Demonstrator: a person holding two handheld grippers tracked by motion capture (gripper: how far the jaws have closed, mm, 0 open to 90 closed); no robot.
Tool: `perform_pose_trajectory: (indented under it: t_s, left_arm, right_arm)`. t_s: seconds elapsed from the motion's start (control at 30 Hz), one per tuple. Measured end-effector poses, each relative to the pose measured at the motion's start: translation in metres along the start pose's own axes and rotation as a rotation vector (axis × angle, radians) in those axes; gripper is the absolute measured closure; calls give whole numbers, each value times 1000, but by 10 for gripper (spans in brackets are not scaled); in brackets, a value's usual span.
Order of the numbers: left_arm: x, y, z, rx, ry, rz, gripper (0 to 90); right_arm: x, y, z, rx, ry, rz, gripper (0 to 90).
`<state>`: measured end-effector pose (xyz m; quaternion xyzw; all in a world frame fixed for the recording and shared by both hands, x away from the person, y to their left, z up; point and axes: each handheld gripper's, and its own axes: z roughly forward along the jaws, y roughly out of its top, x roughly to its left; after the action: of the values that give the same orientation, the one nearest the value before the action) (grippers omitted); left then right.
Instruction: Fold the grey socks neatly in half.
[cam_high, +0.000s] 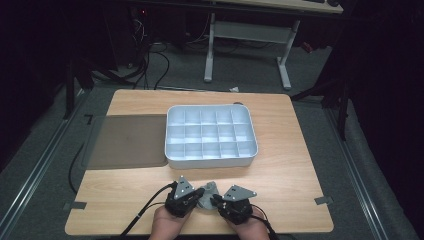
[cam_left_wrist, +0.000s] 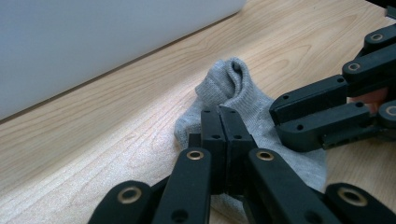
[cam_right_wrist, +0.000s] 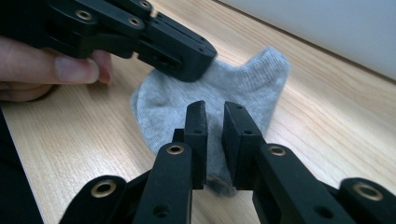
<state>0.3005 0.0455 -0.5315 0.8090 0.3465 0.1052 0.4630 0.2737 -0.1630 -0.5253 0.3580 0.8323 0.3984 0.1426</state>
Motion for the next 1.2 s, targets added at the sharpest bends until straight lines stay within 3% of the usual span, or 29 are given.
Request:
perform_pose_trajectory:
  t_s: [0.13,0.2,0.3,0.4,0.43,0.57,0.63,0.8,0.93,1.03,1.2]
  left_arm:
    - [0,0,-2,-11,-2,-7,851]
    - [-7,5,-12,-63,-21,-25,827]
    - [-15,8,-17,-87,-41,-15,826]
    - [-18,6,-13,-63,-63,-18,835]
    - [-21,2,-9,-34,-63,-3,842]
    - [-22,-3,-8,3,-27,35,857]
    - [-19,-7,-10,34,24,65,873]
    - [-17,-8,-9,45,35,64,893]
    - [-17,-9,-9,42,34,64,896]
    - [-17,-9,-9,42,34,63,895]
    - [-18,-9,-9,43,35,65,894]
  right_arm:
    - [-2,-4,0,-5,-5,14,817]
    - [-3,-6,1,-13,-1,22,821]
    - [-3,-6,1,-13,1,26,822]
    - [-3,-6,1,-13,1,26,822]
    - [-3,-6,1,-13,0,26,822]
    - [-3,-6,0,-11,0,28,822]
    - [-4,-6,0,-11,2,32,820]
    - [-4,-6,1,-13,6,35,810]
    - [-4,-4,-6,-44,7,46,703]
    - [-7,-3,-12,-72,-20,93,612]
    - [-12,-8,-2,4,22,172,519]
